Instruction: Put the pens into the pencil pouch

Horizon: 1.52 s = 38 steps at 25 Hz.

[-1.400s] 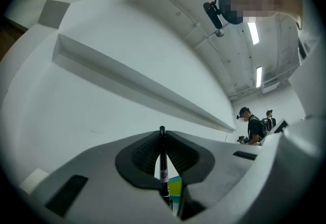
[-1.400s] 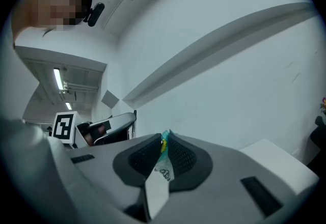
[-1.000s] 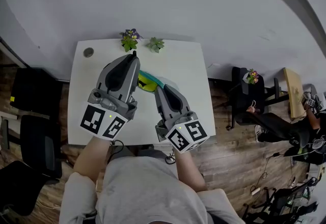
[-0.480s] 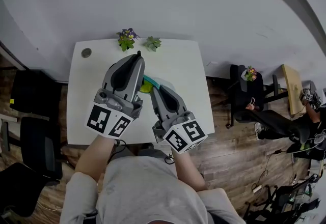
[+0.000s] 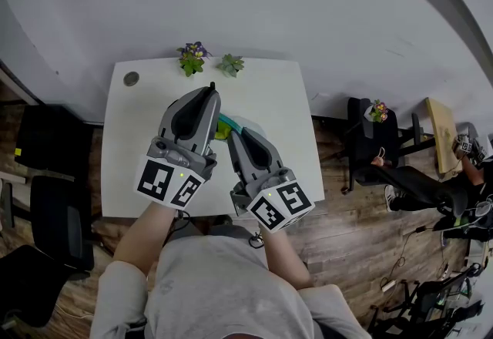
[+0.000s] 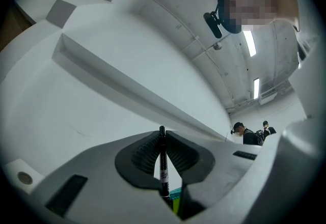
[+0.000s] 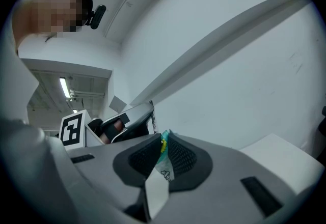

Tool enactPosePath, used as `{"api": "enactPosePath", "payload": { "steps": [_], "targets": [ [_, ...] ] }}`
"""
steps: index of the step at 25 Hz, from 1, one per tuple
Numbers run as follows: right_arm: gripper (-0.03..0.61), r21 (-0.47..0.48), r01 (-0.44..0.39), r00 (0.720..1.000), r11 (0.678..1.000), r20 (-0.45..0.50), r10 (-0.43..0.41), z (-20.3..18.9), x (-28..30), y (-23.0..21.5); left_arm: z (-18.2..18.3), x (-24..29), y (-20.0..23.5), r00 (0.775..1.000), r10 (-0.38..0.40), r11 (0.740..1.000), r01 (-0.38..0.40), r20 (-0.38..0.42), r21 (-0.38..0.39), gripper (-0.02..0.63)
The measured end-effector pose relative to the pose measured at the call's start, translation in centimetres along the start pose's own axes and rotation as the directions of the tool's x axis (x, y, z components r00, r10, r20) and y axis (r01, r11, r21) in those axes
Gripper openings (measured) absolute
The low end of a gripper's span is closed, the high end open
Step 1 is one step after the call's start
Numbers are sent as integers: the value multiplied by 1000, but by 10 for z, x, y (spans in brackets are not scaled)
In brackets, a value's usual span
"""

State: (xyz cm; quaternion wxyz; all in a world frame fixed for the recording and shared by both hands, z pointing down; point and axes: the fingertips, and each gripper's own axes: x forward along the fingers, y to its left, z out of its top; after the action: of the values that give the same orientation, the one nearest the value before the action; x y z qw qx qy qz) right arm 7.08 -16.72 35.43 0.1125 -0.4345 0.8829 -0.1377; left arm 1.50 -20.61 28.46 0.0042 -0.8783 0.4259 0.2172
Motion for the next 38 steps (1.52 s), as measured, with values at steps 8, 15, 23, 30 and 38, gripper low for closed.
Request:
{"api": "enactPosePath", "payload": {
  "steps": [8,15,23,30,38],
  "targets": [
    [55,3,2,1000,1000,5,-2,1,0,1,-7,-3,-3,998,-32,999,32,-46,-2,85],
    [55,29,2,1000,1000,20,-3,4,1,-1,-6,-7,8,999,1,1000,-1,-49,-5,101],
    [55,27,7,1000,1000,26,-7,6,2,-2,-7,-13,21,998,29,998,-33,-60,-57,52],
    [55,35,1,1000,999,29,-2,5,5,-2,6,-11,22,999,30,995,-28,21,-97,49],
    [55,58,1,999,998,43,-4,10,6,-2,-18,-15,19,998,23,997,-28,-60,-67,49]
  ]
}}
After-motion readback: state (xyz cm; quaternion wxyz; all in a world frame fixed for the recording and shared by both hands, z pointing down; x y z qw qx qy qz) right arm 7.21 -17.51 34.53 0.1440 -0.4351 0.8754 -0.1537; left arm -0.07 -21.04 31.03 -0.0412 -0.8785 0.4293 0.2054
